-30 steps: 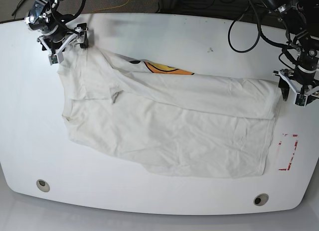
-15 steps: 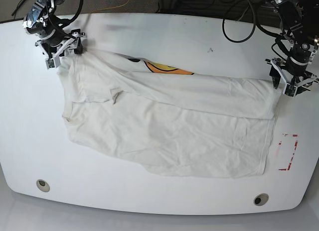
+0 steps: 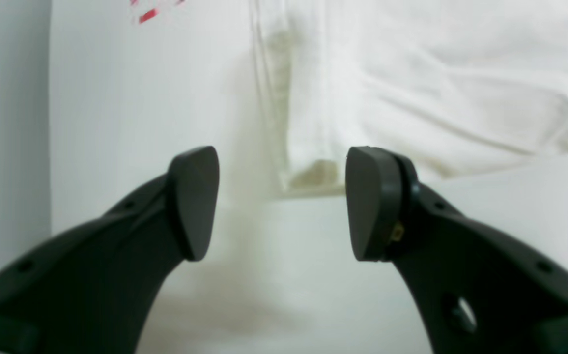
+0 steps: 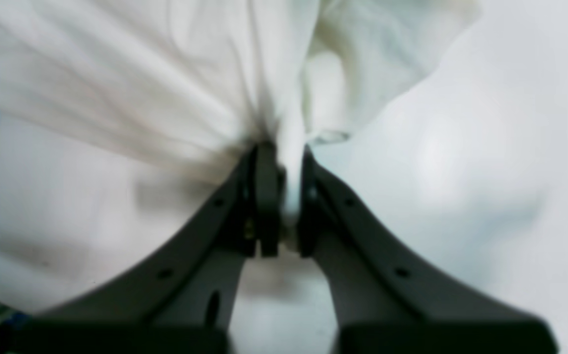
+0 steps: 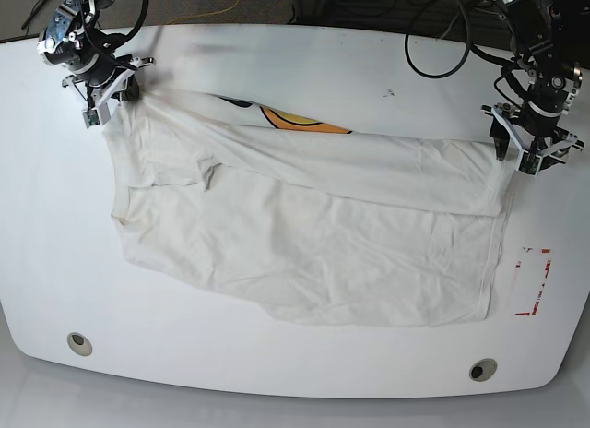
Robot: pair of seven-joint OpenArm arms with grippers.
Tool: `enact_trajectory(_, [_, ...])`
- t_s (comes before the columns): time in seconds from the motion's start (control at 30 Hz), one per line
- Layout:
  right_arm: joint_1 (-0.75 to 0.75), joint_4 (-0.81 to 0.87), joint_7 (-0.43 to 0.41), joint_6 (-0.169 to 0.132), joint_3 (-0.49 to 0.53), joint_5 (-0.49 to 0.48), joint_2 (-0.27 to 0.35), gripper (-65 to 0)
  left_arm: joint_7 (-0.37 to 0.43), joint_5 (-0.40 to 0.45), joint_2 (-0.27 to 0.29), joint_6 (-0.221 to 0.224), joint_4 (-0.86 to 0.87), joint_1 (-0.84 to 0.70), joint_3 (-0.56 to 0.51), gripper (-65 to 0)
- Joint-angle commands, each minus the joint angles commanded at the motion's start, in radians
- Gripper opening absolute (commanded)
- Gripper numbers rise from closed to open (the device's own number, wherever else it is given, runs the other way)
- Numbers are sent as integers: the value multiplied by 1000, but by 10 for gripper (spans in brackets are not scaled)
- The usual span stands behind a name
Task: Layout the t-shirt on the table in an organized manner, then fold the t-shirt properly
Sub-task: 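Regrip the shirt edge with both grippers, pinching the fabric tighter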
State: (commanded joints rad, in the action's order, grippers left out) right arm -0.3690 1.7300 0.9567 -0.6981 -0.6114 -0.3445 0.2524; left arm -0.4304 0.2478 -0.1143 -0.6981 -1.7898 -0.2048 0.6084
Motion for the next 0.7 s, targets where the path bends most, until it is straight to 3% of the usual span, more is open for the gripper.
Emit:
enact_trajectory(0.3, [-2, 0, 0, 0, 46, 0, 31, -641, -2, -9, 15, 0, 5, 43, 2, -263])
enact_trajectory(0.43, [-2, 2, 0, 0, 46, 0, 28, -641, -3, -87, 15, 0, 5, 43, 2, -259])
enact_trajectory(0.5, [-2, 2, 0, 0, 46, 0, 26, -641, -6, -129, 15, 0, 5, 38, 2, -228])
enact_trajectory(0.57, [-2, 2, 0, 0, 48, 0, 26, -641, -8, -164, 15, 0, 6, 37, 2, -152])
enact_trajectory(0.7, [-2, 0, 0, 0, 48, 0, 25, -641, -48, -187, 15, 0, 9, 41, 2, -75])
